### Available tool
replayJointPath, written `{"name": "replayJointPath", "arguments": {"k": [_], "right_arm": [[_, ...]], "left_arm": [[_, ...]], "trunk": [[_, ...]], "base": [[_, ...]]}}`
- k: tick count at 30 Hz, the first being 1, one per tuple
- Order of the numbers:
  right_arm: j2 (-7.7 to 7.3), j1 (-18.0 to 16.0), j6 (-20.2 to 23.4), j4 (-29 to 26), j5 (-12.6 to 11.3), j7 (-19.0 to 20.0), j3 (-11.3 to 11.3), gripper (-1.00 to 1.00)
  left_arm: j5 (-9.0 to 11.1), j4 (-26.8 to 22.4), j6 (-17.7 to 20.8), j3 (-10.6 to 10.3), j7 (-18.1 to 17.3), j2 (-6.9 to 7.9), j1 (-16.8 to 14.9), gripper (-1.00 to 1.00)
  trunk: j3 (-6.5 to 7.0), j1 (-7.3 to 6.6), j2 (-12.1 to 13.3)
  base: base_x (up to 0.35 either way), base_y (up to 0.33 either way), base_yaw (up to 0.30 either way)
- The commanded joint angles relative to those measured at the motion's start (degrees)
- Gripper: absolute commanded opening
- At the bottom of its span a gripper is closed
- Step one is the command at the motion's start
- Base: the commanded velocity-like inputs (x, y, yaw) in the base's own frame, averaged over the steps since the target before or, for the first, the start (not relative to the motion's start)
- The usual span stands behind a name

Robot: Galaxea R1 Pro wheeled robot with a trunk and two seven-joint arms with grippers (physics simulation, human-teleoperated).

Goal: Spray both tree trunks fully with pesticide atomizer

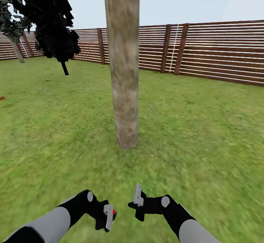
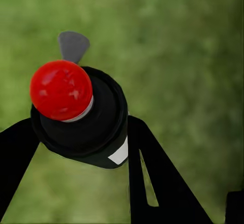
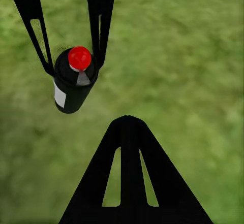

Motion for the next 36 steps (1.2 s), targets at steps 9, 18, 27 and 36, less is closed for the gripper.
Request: {"name": "replayJointPath", "arguments": {"k": [9,18,27,36], "right_arm": [[0.06,-0.01,-0.20,-0.06,0.42,0.28,-0.43,-1.00],[0.06,0.00,-0.20,-0.06,0.42,0.28,-0.43,-1.00],[0.06,-0.02,-0.20,-0.06,0.34,0.28,-0.43,-1.00],[0.06,0.02,-0.20,-0.06,0.34,0.28,-0.43,-1.00]], "left_arm": [[3.63,-0.21,-1.02,0.15,0.29,-1.91,0.07,-1.00],[6.75,-0.17,-1.27,0.20,1.72,-1.93,0.15,-1.00],[6.91,-1.24,-1.34,0.37,1.88,-2.53,0.11,-1.00],[10.11,-1.76,-1.43,0.24,1.88,-3.21,0.20,-1.00]], "trunk": [[-0.05,-0.01,-0.02],[-0.05,-0.01,-0.02],[-0.05,-0.01,-0.02],[-0.05,-0.01,-0.02]], "base": [[0.000,0.000,0.000],[0.000,0.000,0.000],[0.000,0.000,0.000],[0.000,0.000,0.000]]}}
